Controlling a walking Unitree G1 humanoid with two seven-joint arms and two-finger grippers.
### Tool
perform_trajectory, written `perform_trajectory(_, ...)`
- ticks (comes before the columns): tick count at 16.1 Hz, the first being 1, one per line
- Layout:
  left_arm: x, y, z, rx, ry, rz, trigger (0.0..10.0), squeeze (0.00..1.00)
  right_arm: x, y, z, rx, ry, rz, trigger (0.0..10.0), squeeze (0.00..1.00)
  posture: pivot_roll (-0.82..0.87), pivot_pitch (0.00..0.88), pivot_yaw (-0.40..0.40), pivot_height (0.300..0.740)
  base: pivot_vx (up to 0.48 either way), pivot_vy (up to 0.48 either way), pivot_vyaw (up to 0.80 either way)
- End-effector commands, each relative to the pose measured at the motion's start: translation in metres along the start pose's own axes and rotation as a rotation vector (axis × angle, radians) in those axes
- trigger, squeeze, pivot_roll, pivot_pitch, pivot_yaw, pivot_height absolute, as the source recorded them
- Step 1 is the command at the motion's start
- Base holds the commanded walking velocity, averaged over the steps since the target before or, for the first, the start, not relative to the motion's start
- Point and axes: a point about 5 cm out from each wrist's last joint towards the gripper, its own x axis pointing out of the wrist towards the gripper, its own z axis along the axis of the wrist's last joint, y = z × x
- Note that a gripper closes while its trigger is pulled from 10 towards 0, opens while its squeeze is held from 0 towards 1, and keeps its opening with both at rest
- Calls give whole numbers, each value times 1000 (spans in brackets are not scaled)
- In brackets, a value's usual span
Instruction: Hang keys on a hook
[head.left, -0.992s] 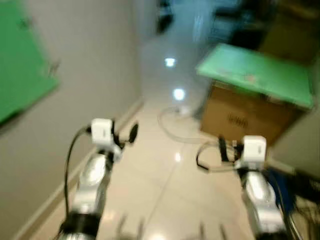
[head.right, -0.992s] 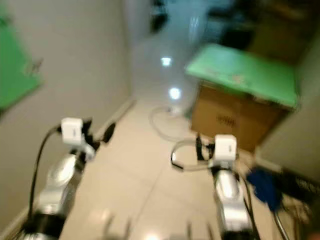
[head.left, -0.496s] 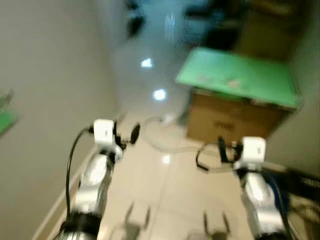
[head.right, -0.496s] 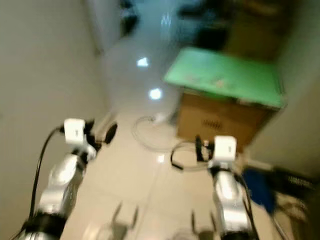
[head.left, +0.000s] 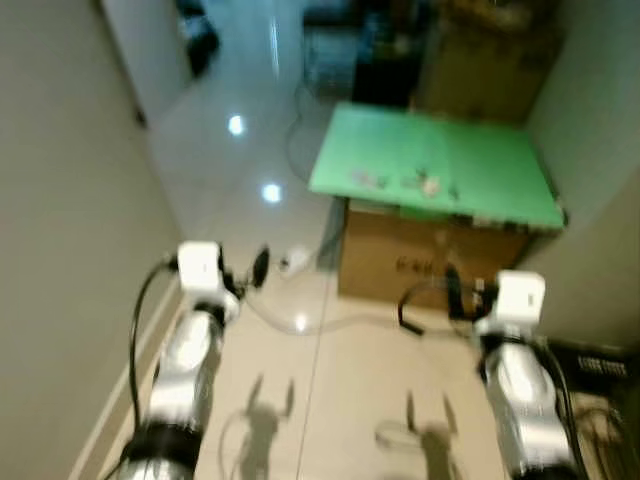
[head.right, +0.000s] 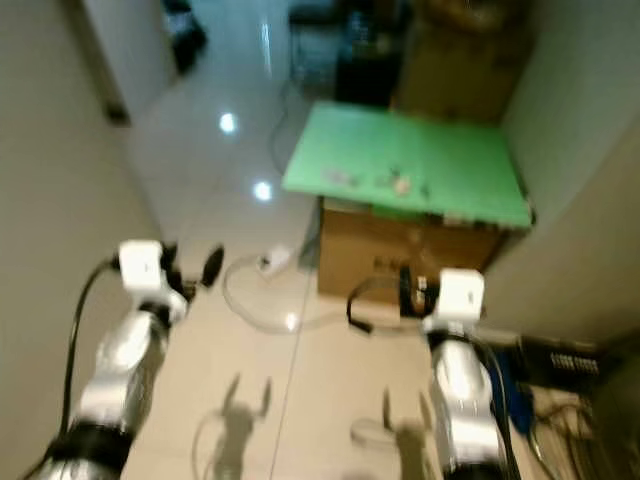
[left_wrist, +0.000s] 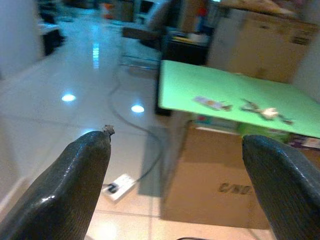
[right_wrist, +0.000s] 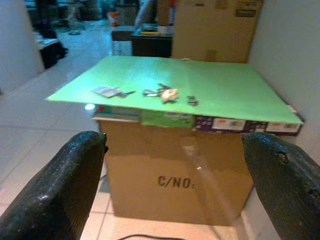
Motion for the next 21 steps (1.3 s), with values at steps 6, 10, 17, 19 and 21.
perform_trajectory(6,5,-20,3,19,-20,-110,10000,0,0,-6,1,-18,-4,-14,10000,0,-196,36,14,740,480,0,0)
perform_trajectory(10,3,-23,2,15,-18,-115,10000,0,-1,-6,1,-24,-1,-9,10000,0,-196,38,15,740,480,0,0)
perform_trajectory(17,4,-16,0,72,-11,-73,10000,0,-4,-6,-7,-22,43,4,10000,0,-203,40,18,740,411,0,-292)
perform_trajectory(19,5,-16,-2,88,9,-48,10000,0,-6,-7,-7,-22,45,2,10000,0,-205,33,18,740,0,0,-669)
perform_trajectory(21,5,-16,-4,80,16,-45,10000,0,-6,-8,-8,-23,52,3,10000,0,-206,29,16,740,0,0,-669)
